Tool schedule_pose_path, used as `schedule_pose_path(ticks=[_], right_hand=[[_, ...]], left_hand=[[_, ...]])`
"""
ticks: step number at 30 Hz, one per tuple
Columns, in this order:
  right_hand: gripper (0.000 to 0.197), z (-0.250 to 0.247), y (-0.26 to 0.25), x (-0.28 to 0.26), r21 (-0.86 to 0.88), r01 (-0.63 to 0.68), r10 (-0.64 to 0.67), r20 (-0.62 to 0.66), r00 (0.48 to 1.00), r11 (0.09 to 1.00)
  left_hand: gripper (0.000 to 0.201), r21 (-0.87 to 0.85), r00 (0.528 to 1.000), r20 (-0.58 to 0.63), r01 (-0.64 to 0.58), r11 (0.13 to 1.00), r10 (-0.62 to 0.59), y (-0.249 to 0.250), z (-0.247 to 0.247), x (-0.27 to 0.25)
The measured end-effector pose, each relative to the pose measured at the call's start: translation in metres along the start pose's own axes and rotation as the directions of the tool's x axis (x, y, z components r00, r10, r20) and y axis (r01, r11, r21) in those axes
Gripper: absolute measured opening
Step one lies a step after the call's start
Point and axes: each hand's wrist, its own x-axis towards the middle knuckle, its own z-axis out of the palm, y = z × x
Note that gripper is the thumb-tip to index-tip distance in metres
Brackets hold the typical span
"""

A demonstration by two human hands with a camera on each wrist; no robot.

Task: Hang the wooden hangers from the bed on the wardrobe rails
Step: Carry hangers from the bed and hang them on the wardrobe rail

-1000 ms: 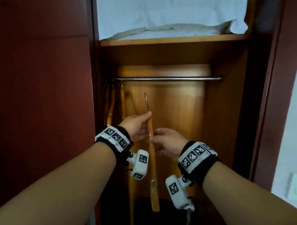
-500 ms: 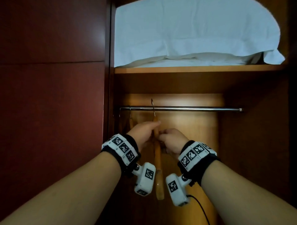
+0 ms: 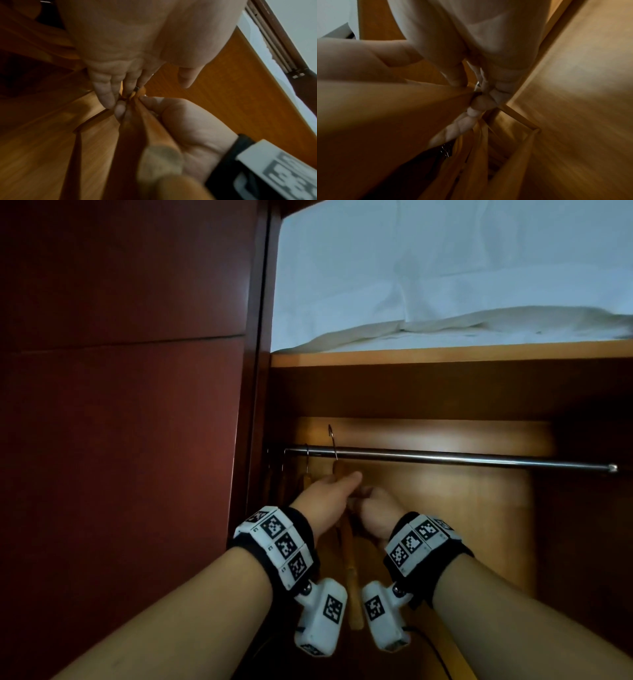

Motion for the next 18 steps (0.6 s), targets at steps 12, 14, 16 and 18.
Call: schedule_pose_path(ticks=[12,14,16,18], right_hand=[[0.027,0.017,0.011,0.015,-0.174,-0.067,0.072,0.021,0.997,0.982],[0.026,0.018,0.011,0.015,-0.175,-0.056,0.062,0.029,0.998,0.983],[0.021,0.021,0.009,0.012,-0.146,-0.097,0.103,0.037,0.994,0.985],[0.018,0.023,0.013,0.013,-0.178,-0.099,0.108,0.042,0.993,0.979]], left_hand=[[0.06,0.162,0.997,-0.034,0.078,0.984,-0.073,-0.011,0.0,0.003],[0.061,0.175,0.997,-0.022,0.082,0.981,-0.08,-0.011,0.0,0.004],[0.063,0.183,0.996,-0.015,0.085,0.979,-0.084,-0.011,0.0,0.003],[0.063,0.193,0.996,-0.011,0.093,0.977,-0.093,-0.01,-0.001,0.0]])
